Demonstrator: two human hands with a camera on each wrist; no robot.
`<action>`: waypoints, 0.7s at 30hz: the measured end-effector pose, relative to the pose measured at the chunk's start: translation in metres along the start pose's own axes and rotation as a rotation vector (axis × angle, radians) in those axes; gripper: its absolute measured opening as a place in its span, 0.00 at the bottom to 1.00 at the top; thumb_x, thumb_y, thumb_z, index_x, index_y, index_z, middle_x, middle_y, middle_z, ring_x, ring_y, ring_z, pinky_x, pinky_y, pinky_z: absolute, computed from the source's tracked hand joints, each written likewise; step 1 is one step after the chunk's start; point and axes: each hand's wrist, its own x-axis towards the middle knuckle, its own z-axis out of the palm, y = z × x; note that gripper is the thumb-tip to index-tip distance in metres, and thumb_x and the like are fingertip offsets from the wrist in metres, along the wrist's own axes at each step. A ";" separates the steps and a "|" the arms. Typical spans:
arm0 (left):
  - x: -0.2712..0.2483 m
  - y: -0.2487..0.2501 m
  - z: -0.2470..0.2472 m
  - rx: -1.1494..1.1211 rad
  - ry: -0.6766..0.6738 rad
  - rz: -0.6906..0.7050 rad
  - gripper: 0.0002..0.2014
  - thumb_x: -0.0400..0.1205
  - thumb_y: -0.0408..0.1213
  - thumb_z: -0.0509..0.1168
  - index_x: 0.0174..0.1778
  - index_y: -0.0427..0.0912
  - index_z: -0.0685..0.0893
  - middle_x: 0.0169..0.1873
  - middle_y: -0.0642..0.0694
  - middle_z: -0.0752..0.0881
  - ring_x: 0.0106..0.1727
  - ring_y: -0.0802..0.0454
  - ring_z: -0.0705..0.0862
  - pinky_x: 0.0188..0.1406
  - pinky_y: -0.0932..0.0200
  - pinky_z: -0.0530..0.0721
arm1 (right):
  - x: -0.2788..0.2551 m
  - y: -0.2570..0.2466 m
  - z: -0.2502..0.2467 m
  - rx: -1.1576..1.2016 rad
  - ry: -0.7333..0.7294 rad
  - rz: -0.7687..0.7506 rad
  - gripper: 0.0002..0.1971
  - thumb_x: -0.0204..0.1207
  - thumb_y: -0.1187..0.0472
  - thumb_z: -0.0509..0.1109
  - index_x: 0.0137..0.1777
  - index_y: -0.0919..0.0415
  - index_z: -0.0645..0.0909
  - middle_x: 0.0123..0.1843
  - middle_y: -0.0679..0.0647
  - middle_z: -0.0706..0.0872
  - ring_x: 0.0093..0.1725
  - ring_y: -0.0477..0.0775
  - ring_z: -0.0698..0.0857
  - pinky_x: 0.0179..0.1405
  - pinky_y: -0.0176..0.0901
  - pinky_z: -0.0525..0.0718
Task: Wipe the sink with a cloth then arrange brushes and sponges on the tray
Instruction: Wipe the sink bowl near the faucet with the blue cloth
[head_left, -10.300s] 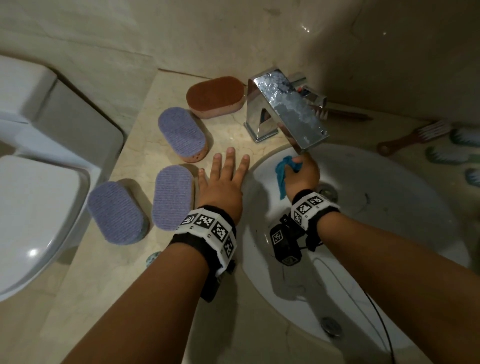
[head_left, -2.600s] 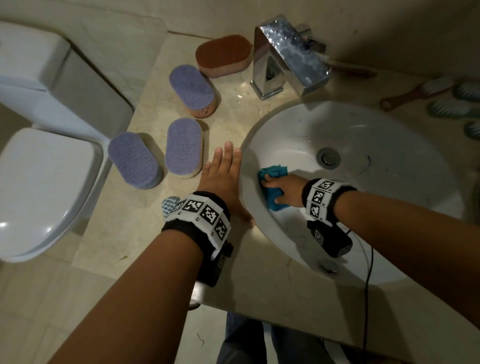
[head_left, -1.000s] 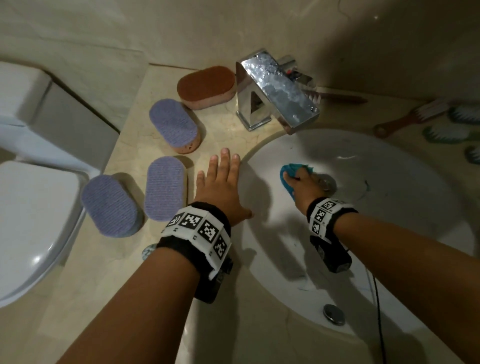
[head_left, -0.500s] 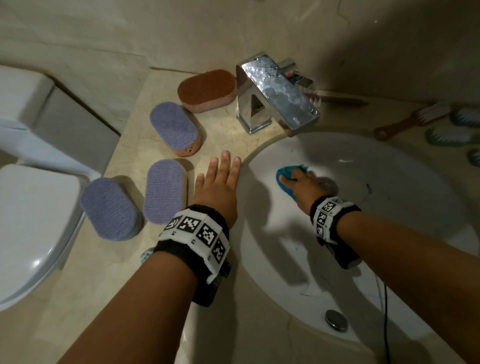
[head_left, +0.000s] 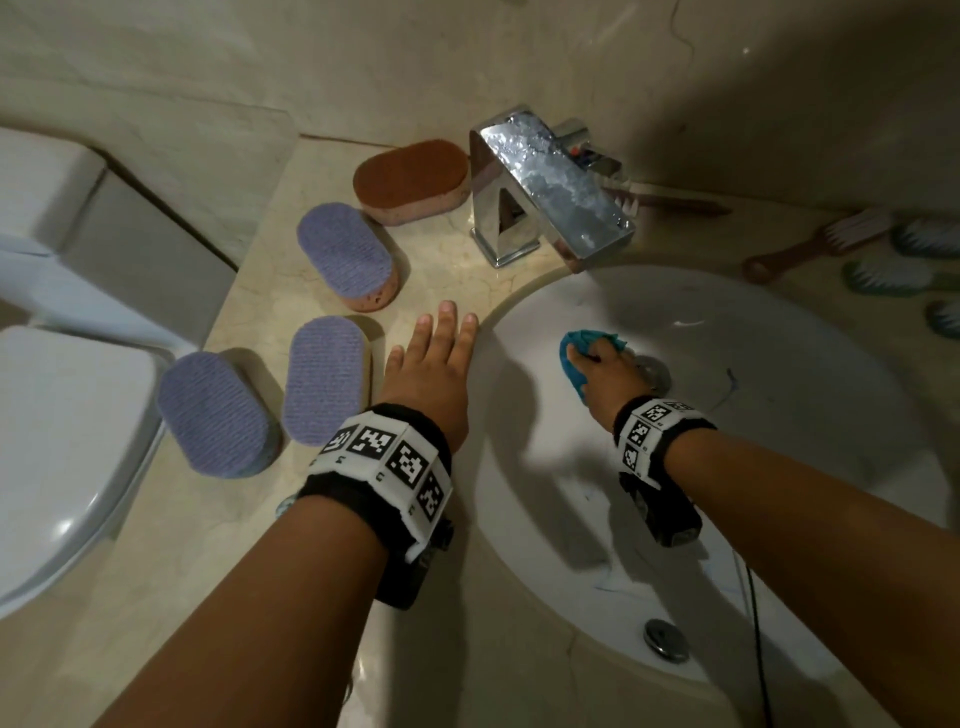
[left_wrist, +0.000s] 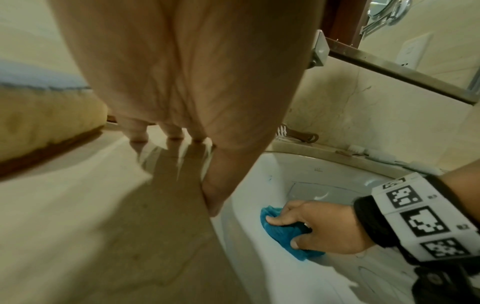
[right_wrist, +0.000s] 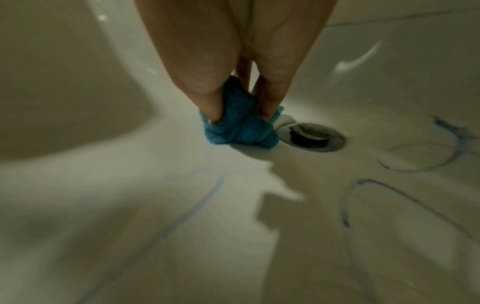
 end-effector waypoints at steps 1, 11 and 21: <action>-0.001 0.000 -0.001 -0.014 -0.010 -0.009 0.43 0.81 0.27 0.57 0.82 0.47 0.32 0.82 0.46 0.32 0.84 0.44 0.37 0.82 0.43 0.49 | -0.002 0.003 -0.001 0.060 -0.019 -0.010 0.29 0.81 0.65 0.62 0.81 0.51 0.59 0.79 0.59 0.58 0.76 0.66 0.64 0.77 0.47 0.62; -0.002 0.002 -0.003 -0.008 -0.003 -0.007 0.43 0.81 0.26 0.56 0.82 0.47 0.32 0.82 0.46 0.31 0.84 0.44 0.36 0.82 0.43 0.48 | -0.004 0.007 -0.009 0.103 -0.007 -0.094 0.26 0.78 0.61 0.67 0.77 0.54 0.69 0.80 0.58 0.63 0.79 0.61 0.64 0.82 0.49 0.60; 0.000 0.012 0.003 -0.041 0.092 -0.092 0.43 0.80 0.28 0.57 0.82 0.48 0.34 0.83 0.47 0.34 0.85 0.44 0.39 0.82 0.44 0.50 | -0.007 0.010 -0.017 0.096 -0.101 -0.219 0.25 0.76 0.68 0.65 0.74 0.53 0.73 0.73 0.57 0.71 0.70 0.63 0.74 0.73 0.46 0.69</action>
